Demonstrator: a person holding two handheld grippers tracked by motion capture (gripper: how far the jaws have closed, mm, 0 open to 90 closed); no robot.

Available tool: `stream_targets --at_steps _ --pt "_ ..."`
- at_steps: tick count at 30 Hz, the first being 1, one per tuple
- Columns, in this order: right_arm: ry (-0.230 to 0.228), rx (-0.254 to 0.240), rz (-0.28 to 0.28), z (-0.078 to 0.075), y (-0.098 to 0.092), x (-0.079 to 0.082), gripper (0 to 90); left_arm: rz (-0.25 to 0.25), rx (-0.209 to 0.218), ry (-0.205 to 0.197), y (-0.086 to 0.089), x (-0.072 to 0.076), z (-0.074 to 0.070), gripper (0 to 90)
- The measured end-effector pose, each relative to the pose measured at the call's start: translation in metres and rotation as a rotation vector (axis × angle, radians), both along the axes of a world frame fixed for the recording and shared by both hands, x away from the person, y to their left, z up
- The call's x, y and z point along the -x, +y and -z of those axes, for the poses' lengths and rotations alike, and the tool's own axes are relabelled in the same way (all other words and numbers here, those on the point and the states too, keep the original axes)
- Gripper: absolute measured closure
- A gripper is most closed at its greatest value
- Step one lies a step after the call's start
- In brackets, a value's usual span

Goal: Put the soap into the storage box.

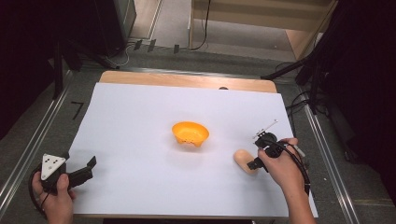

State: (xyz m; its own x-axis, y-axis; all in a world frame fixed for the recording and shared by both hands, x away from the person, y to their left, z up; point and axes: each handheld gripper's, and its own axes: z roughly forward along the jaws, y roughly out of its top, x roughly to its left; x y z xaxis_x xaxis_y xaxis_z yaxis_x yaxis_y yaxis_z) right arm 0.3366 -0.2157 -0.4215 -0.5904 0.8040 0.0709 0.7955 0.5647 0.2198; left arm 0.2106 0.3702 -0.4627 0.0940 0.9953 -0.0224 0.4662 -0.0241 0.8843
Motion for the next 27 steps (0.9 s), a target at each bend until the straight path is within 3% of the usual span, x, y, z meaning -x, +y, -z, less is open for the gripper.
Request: stream_targets --at_steps 17,27 --pt "0.032 -0.017 0.009 0.013 0.024 -0.008 18.8 0.004 0.011 0.004 0.001 0.0 0.0 7.7" --pt "0.052 0.009 0.016 0.022 0.028 -0.009 27.3 0.006 0.011 0.006 0.001 -0.001 0.0 7.7"
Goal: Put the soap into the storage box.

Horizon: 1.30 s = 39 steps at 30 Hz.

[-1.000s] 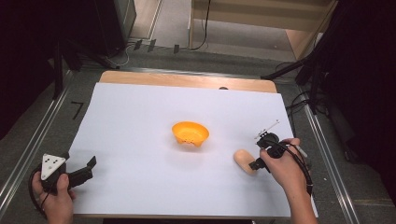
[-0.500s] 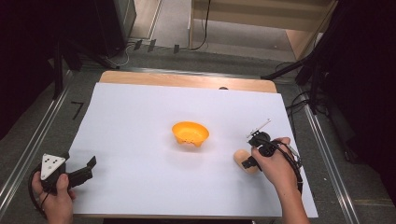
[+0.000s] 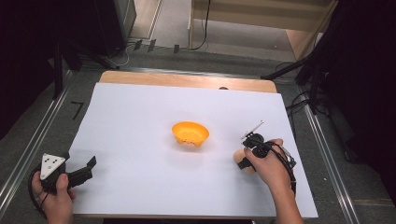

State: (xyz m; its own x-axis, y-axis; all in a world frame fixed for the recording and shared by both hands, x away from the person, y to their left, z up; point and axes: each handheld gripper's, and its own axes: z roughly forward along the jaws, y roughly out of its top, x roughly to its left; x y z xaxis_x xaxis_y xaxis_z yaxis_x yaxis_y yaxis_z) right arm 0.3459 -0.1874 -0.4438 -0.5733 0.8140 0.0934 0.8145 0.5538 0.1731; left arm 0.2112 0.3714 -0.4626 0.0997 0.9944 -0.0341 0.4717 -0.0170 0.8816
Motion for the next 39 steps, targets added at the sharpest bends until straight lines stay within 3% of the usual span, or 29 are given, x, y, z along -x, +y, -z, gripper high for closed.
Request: stream_targets --at_steps 1,13,23,31,39 --pt "-0.001 -0.001 0.001 0.002 0.001 -0.001 31.8 0.0 0.001 -0.002 0.0 0.0 0.0 7.7" --pt "-0.011 0.049 -0.021 0.003 0.007 0.0 32.4 0.0 0.0 -0.002 0.0 0.0 0.0 7.7" --pt "-0.002 0.031 -0.067 0.002 0.005 -0.002 32.8 -0.001 -0.002 0.0 0.0 0.0 0.0 7.7" --pt "-0.057 0.069 -0.139 -0.021 0.009 -0.008 32.9 -0.001 -0.001 0.0 0.0 0.0 0.0 7.7" --pt "-0.087 0.069 -0.231 -0.042 0.023 -0.017 32.9 -0.002 0.0 -0.002 0.0 0.0 0.0 7.7"
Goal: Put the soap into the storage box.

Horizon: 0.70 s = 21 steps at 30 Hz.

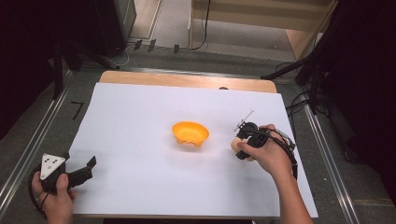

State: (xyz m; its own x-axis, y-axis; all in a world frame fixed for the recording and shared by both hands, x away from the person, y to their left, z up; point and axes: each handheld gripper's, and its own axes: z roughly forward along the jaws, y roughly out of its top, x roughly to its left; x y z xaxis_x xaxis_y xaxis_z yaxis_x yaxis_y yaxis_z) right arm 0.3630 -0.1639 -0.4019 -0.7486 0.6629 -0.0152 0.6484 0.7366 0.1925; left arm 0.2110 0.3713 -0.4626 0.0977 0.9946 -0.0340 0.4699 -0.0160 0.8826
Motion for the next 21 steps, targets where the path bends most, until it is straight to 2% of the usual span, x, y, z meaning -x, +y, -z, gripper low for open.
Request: stream_targets --at_steps 5,6,12,15,21 --pt "-0.013 0.005 -0.034 -0.006 0.008 -0.007 32.8 0.0 0.0 0.0 0.0 0.0 0.0 7.7" --pt "-0.021 0.001 -0.064 -0.009 0.012 -0.01 32.8 0.0 0.0 0.0 0.0 0.0 0.0 7.7" --pt "-0.032 -0.012 -0.117 -0.014 0.026 -0.016 32.9 0.0 -0.001 0.0 0.0 0.0 0.0 7.7" --pt "-0.029 -0.008 -0.13 -0.015 0.031 -0.018 32.8 0.0 0.0 0.0 0.0 0.0 0.0 7.7" --pt "-0.048 -0.033 -0.161 -0.022 0.047 -0.024 32.8 0.0 0.001 0.0 0.0 0.0 0.0 7.7"
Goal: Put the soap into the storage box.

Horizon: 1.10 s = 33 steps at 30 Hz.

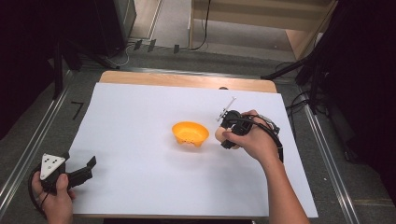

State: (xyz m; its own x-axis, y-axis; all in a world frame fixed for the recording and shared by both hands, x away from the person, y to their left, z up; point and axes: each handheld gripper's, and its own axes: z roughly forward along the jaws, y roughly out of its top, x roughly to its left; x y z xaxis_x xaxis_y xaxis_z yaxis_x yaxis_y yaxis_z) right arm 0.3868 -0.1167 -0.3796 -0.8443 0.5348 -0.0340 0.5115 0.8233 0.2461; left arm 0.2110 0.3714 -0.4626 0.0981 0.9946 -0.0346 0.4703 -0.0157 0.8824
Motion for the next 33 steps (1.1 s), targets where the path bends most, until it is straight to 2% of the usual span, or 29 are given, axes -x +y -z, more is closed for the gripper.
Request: stream_targets --at_steps 2,7,15,26,33 --pt "-0.001 0.001 -0.008 -0.001 0.002 -0.001 32.8 0.0 0.0 0.0 0.0 0.0 0.0 7.7" --pt "-0.005 0.016 -0.071 -0.001 0.017 -0.005 32.8 0.0 0.002 -0.001 0.0 0.0 0.0 7.7" --pt "-0.016 0.014 -0.11 -0.002 0.029 -0.012 32.8 0.0 0.003 -0.001 0.0 0.0 0.0 7.7" --pt "-0.04 0.034 -0.187 -0.012 0.053 -0.017 32.8 0.0 0.003 -0.001 0.001 0.0 0.0 7.7" --pt "-0.053 0.028 -0.221 -0.016 0.067 -0.019 32.8 0.0 0.006 -0.001 0.001 0.0 0.0 7.7"
